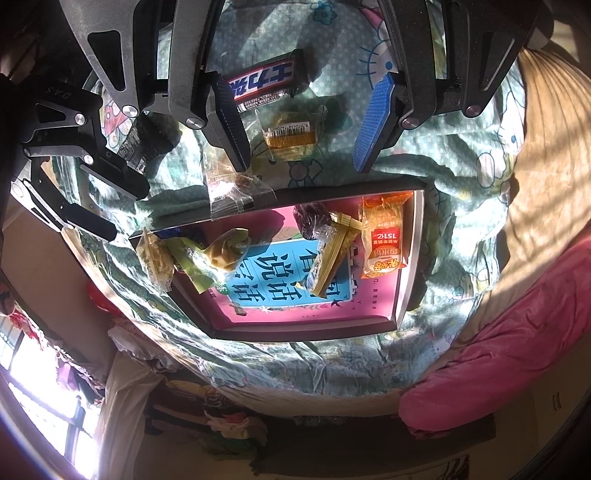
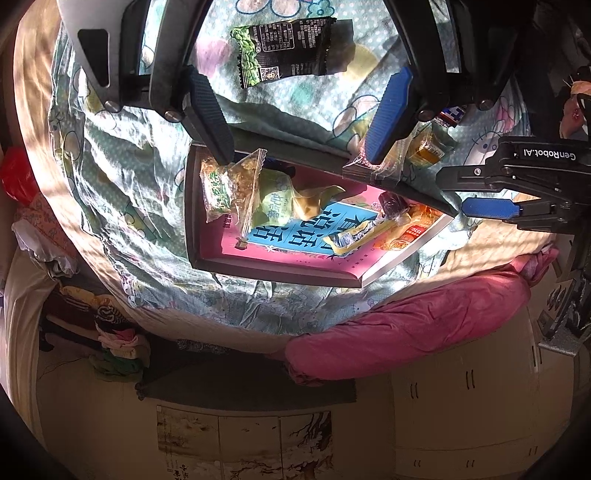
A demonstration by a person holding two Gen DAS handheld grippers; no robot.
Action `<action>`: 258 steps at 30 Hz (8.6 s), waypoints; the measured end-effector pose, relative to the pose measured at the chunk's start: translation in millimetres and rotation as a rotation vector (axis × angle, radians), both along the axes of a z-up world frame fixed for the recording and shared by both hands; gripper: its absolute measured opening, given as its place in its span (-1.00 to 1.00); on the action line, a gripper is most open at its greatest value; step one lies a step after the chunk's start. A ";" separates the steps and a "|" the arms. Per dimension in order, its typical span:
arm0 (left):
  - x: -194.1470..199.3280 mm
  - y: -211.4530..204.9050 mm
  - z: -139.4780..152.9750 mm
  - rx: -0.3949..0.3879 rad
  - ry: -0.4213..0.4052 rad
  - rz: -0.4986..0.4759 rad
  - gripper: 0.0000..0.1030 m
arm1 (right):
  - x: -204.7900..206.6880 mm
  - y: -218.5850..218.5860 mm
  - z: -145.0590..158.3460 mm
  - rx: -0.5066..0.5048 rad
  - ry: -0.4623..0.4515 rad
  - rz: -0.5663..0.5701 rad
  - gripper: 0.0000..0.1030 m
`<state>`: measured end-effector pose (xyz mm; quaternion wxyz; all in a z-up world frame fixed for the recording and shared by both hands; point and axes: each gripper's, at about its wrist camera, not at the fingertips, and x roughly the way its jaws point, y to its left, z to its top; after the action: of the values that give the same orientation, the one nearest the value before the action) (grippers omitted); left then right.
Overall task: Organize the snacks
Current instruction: 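Withdraw both open tools from the tray toward the remaining snacks, then grasp the Snickers bar with the left tool while the right tool grasps the black-and-green bag, then carry the Snickers bar toward the tray with the left tool while the right tool carries the black bag, then lower the Snickers bar into the tray with the left tool while the right tool lowers the black bag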
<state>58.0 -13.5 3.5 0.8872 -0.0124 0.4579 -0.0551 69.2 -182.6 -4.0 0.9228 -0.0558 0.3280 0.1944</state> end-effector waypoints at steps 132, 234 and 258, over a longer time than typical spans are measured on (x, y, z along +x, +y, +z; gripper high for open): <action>17.1 39.3 -0.4 -0.086 -0.065 -0.011 -0.08 | 28.0 -12.5 -9.8 0.132 0.040 -0.019 0.20; 101.8 19.0 -33.6 -0.092 -0.003 0.116 -0.07 | 79.5 40.5 -31.6 -0.028 0.016 0.045 0.22; 107.2 21.4 -38.0 -0.111 -0.008 0.111 -0.04 | 79.0 38.8 -27.4 0.001 -0.017 0.034 0.41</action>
<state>165.2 7.9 -34.5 0.8887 -0.0867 0.4491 -0.0309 148.2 -143.8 -31.5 0.9222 -0.0627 0.3189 0.2097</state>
